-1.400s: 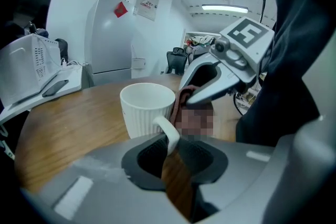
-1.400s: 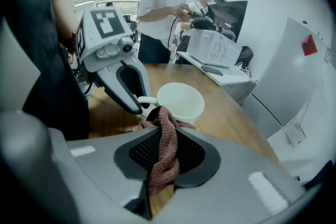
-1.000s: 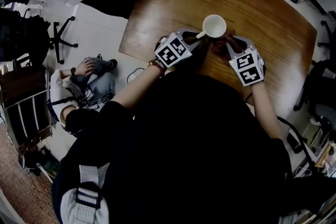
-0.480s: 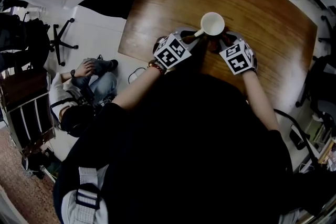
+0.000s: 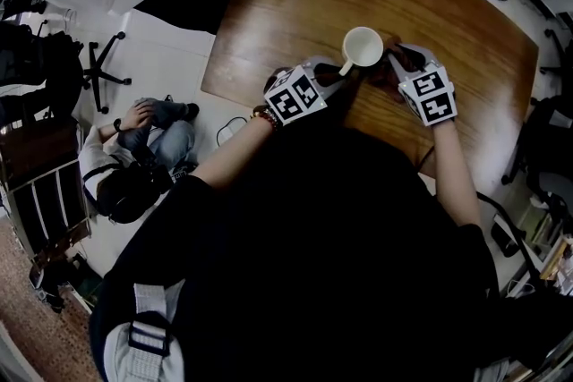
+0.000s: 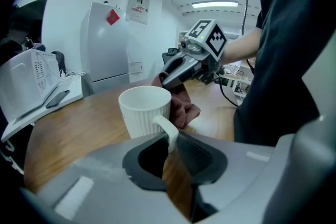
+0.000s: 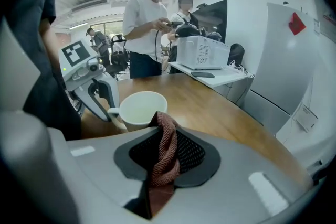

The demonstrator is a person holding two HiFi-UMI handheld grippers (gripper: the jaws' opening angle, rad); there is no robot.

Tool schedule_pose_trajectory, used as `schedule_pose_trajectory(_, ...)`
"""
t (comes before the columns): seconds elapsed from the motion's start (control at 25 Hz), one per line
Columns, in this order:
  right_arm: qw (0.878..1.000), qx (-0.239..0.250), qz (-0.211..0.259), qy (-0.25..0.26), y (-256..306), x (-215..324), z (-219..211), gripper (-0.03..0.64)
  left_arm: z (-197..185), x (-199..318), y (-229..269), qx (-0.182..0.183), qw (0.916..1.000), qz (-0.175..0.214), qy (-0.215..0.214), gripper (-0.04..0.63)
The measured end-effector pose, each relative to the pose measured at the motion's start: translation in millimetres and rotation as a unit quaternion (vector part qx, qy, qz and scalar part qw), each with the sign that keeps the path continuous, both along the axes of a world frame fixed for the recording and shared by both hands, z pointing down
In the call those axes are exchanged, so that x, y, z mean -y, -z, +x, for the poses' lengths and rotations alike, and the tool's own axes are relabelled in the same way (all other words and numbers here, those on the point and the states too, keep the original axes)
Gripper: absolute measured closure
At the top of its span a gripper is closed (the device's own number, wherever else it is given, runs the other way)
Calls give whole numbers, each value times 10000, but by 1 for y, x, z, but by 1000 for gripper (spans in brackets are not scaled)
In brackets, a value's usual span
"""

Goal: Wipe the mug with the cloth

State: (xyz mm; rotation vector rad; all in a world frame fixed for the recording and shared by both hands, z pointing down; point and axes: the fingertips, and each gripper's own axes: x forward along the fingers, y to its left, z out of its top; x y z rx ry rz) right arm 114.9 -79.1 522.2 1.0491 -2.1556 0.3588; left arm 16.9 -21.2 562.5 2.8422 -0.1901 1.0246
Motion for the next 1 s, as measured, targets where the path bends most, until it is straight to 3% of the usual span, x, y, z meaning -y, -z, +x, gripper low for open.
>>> schedule_pose_trajectory(0.12,9999,1,36,110,3,3,0,546,-2,-7,2,30,9997,-20,-237,535)
schedule_pose_trajectory(0.32,9997,52,48,242,2,15,-10,546,-26,3,3,154,9998,50,-99,535)
schedule_pose_trajectory(0.64,9964,113,-142,829,-8,22,-29,546,-40,17,1,246,9982,245,498,534)
schedule_pose_trajectory(0.84,9931,-183,-415,1078,-35,21,-37,546,-56,34,1,376,9889,431,1368,532)
schedule_pose_trajectory(1.0,9894,-452,-583,1250,-48,11,-44,546,-65,48,1,489,9842,497,1629,532)
